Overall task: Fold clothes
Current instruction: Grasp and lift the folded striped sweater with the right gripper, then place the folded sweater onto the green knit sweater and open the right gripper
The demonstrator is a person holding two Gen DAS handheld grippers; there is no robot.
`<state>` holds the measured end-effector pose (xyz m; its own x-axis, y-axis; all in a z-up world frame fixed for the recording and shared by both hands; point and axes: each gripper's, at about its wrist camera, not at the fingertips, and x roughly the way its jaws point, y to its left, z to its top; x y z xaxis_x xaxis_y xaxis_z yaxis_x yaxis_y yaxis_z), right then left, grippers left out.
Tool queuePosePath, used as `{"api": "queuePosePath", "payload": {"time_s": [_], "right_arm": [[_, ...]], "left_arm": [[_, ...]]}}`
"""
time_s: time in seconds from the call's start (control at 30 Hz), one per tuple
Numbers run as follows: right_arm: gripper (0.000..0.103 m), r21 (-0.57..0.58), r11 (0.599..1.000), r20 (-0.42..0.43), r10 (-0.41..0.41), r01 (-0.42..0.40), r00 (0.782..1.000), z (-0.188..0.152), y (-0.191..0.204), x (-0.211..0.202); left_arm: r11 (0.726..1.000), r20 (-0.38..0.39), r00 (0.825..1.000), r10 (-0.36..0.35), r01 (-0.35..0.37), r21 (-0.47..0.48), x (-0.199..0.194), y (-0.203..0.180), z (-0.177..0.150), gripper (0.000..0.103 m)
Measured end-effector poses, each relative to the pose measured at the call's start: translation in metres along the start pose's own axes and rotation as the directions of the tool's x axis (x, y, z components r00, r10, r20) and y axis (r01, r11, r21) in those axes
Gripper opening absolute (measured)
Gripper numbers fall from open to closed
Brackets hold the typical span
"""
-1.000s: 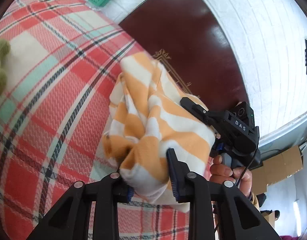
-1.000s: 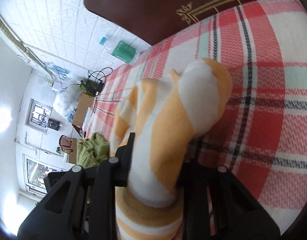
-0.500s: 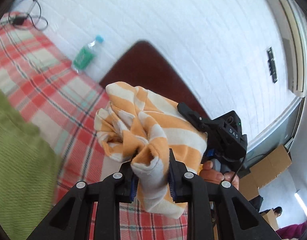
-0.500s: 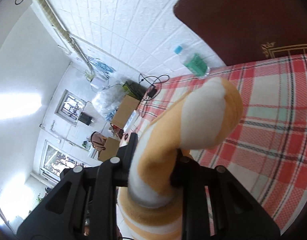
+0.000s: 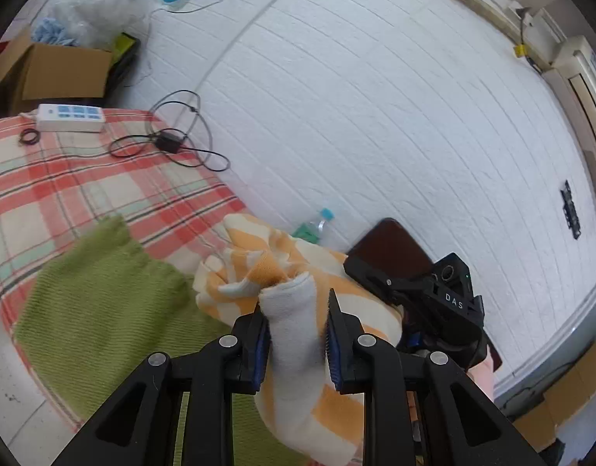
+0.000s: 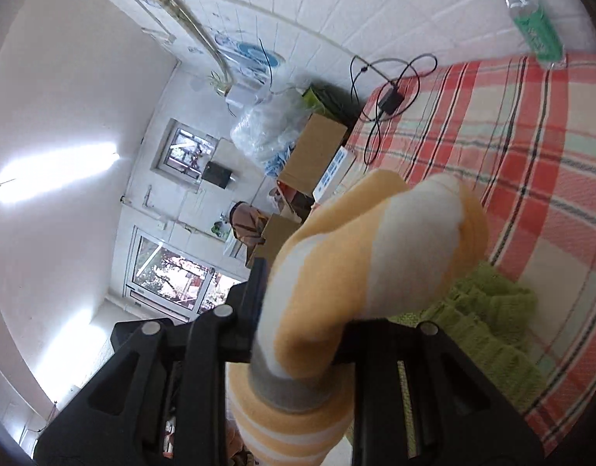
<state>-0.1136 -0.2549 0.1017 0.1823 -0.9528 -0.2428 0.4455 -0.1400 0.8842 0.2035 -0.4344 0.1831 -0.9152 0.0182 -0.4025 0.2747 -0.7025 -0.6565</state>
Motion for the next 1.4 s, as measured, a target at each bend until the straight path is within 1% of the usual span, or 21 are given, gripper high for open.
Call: {"api": "queuePosePath", "payload": {"time_s": [0.07,0.17,0.23,0.3,0.37,0.43,0.5,0.53,0.57,0.63,0.67,0.7,0.8,0.87,0.93,1.03,1.1,1.23,1.33,1.37,1.4], "right_arm": [[0.026,0.025,1.0,-0.045,-0.017,0.018,0.999,-0.01,-0.011,0.028],[0.026,0.064,0.994,-0.112,-0.08,0.087,0.99,-0.027,-0.039,0.056],[0.026,0.083,0.988,-0.145,-0.121,0.134,0.982,-0.037,-0.057,0.066],[0.028,0.104,0.985,-0.149,-0.123,0.139,0.981,-0.043,-0.069,0.066],[0.035,0.101,0.983,-0.147,-0.14,0.155,0.979,-0.043,-0.069,0.057],[0.04,0.068,0.983,-0.146,-0.16,0.171,0.976,-0.044,-0.064,0.048],[0.042,0.005,0.982,-0.14,-0.189,0.191,0.972,-0.047,-0.055,0.037],[0.047,-0.015,0.98,-0.139,-0.199,0.199,0.97,-0.049,-0.052,0.032],[0.056,-0.024,0.979,-0.142,-0.205,0.203,0.968,-0.053,-0.05,0.026],[0.063,-0.052,0.98,-0.148,-0.198,0.193,0.969,-0.061,-0.046,0.013],[0.068,-0.07,0.98,-0.149,-0.194,0.186,0.97,-0.066,-0.044,0.004],[0.072,-0.082,0.98,-0.144,-0.192,0.182,0.971,-0.072,-0.044,-0.007],[0.08,-0.1,0.978,-0.11,-0.192,0.181,0.975,-0.088,-0.045,-0.04],[0.095,-0.075,0.977,-0.071,-0.206,0.2,0.976,-0.1,-0.053,-0.065],[0.099,-0.013,0.977,-0.042,-0.214,0.214,0.976,-0.111,-0.067,-0.083],[0.099,0.085,0.976,-0.068,-0.195,0.201,0.978,-0.124,-0.089,-0.089],[0.099,0.097,0.973,-0.078,-0.204,0.211,0.976,-0.13,-0.092,-0.088],[0.099,0.043,0.977,-0.071,-0.205,0.208,0.976,-0.14,-0.08,-0.091],[0.099,-0.099,0.96,-0.058,-0.269,0.262,0.961,-0.146,-0.051,-0.093],[0.099,-0.173,0.942,-0.041,-0.297,0.286,0.954,-0.149,-0.035,-0.093],[0.099,-0.257,0.913,-0.015,-0.331,0.316,0.944,-0.152,-0.018,-0.091]], "left_arm": [[0.998,-0.022,0.999,0.027,-0.028,-0.049,0.002,0.028,-0.007,0.023],[0.99,-0.078,0.995,0.07,-0.079,-0.117,0.015,0.068,-0.028,0.023],[0.981,-0.105,0.99,0.094,-0.11,-0.157,0.022,0.088,-0.041,0.023],[0.975,-0.12,0.988,0.097,-0.119,-0.187,0.025,0.1,-0.051,0.025],[0.973,-0.119,0.99,0.082,-0.105,-0.207,0.024,0.105,-0.056,0.034],[0.972,-0.114,0.99,0.087,-0.109,-0.209,0.021,0.105,-0.056,0.038],[0.973,-0.115,0.989,0.097,-0.119,-0.196,0.018,0.101,-0.057,0.041],[0.973,-0.113,0.987,0.111,-0.131,-0.19,0.016,0.1,-0.058,0.047],[0.973,-0.096,0.988,0.12,-0.136,-0.187,0.01,0.099,-0.061,0.061],[0.973,-0.058,0.989,0.136,-0.145,-0.182,-0.002,0.099,-0.067,0.078],[0.972,-0.039,0.989,0.144,-0.149,-0.18,-0.009,0.098,-0.071,0.085],[0.97,-0.021,0.987,0.156,-0.158,-0.184,-0.017,0.099,-0.077,0.086],[0.964,-0.038,0.986,0.16,-0.165,-0.207,-0.031,0.11,-0.096,0.089],[0.955,-0.077,0.983,0.166,-0.18,-0.235,-0.031,0.119,-0.111,0.095],[0.948,-0.103,0.983,0.154,-0.176,-0.265,-0.027,0.125,-0.121,0.095],[0.938,-0.117,0.988,0.105,-0.137,-0.318,-0.018,0.129,-0.131,0.095],[0.948,-0.094,0.992,0.085,-0.109,-0.299,-0.018,0.121,-0.131,0.095],[0.979,-0.007,0.993,0.116,-0.115,-0.167,-0.038,0.083,-0.132,0.095],[0.979,0.024,0.981,0.191,-0.188,-0.072,-0.047,0.056,-0.132,0.095],[0.977,0.039,0.977,0.209,-0.207,-0.045,-0.05,0.047,-0.132,0.095],[0.974,0.05,0.973,0.224,-0.224,-0.019,-0.052,0.039,-0.132,0.095]]}}
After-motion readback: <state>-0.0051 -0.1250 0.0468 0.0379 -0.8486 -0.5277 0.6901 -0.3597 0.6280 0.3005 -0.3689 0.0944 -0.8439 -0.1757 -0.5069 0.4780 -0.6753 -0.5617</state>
